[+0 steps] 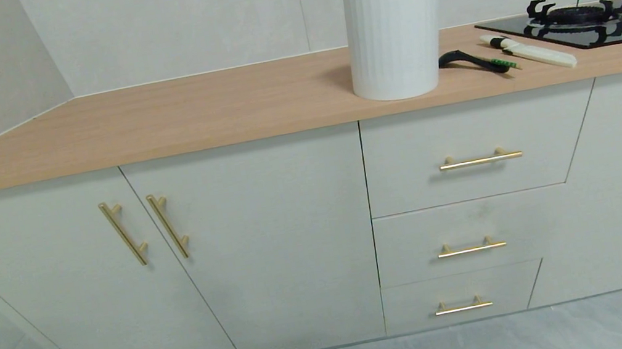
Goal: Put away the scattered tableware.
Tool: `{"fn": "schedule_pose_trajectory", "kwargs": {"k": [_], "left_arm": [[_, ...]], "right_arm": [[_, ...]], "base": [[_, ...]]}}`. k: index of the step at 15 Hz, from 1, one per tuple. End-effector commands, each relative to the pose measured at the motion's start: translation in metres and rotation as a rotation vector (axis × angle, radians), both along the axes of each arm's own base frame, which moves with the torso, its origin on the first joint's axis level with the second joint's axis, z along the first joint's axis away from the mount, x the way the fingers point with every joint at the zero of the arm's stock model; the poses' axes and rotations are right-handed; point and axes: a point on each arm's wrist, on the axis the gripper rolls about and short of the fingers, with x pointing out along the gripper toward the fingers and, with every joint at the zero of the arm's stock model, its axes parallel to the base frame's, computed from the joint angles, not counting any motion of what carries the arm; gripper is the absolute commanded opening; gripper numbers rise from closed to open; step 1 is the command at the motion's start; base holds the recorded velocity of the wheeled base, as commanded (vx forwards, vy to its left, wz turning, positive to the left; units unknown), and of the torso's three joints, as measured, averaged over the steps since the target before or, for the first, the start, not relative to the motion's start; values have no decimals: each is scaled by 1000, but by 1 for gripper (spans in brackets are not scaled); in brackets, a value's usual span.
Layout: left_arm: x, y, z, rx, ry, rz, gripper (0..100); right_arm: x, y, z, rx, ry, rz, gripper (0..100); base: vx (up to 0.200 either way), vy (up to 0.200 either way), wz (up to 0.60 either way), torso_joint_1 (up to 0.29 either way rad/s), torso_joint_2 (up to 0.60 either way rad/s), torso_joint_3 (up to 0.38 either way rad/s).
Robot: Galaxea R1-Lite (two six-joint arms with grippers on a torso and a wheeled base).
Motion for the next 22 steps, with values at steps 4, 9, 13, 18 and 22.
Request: {"fn": "schedule_pose_trajectory", "kwargs": {"k": [4,9,13,18,22], "left_arm": [[0,0,0,0,1,0,100],[0,0,0,0,1,0,100],[0,0,0,0,1,0,100],[0,0,0,0,1,0,100],[0,0,0,0,1,0,100]], "right_arm": [[11,2,29,4,123,102,100],[58,4,70,13,318,156,100],[140,20,100,-15,485,242,100],[214,40,107,-46,604,281,100],[263,49,81,-62,701,280,100]], "base": [[0,0,0,0,0,0],[0,0,0,0,0,0],[0,0,0,0,0,0],[0,0,0,0,0,0],[0,0,0,0,0,0]]}}
